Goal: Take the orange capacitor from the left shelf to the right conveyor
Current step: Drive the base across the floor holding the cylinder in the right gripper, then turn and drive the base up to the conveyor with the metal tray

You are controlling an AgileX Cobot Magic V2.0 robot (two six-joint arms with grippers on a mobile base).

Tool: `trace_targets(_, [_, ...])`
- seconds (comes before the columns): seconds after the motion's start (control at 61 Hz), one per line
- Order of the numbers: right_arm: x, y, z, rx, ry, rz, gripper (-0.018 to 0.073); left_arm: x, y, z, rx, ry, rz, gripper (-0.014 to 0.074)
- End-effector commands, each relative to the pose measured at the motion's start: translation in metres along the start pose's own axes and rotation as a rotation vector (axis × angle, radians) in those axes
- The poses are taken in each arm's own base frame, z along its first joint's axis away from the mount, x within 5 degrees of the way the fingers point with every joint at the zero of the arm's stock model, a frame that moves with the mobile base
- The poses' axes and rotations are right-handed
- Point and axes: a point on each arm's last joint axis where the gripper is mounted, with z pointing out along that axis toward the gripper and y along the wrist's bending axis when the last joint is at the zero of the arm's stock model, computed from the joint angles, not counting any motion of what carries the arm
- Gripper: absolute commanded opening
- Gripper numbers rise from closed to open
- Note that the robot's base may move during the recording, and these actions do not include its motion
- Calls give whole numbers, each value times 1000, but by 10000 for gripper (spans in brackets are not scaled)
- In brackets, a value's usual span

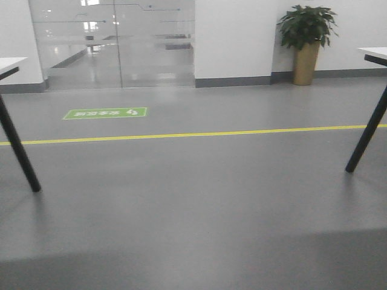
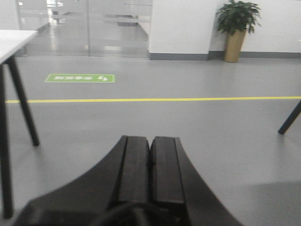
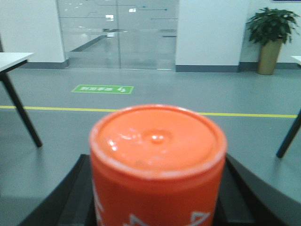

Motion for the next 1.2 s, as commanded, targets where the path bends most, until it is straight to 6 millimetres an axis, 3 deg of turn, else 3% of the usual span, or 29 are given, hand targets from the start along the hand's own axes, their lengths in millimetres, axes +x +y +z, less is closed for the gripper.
trace_targets(0.0, [-17,1,-3,3,-117,-4,87,-10,0,-2,-1,-106,-3,-127])
trace_targets(1.18, [-17,1,-3,3,-117,-4,87,-10,0,-2,-1,-106,-3,-127])
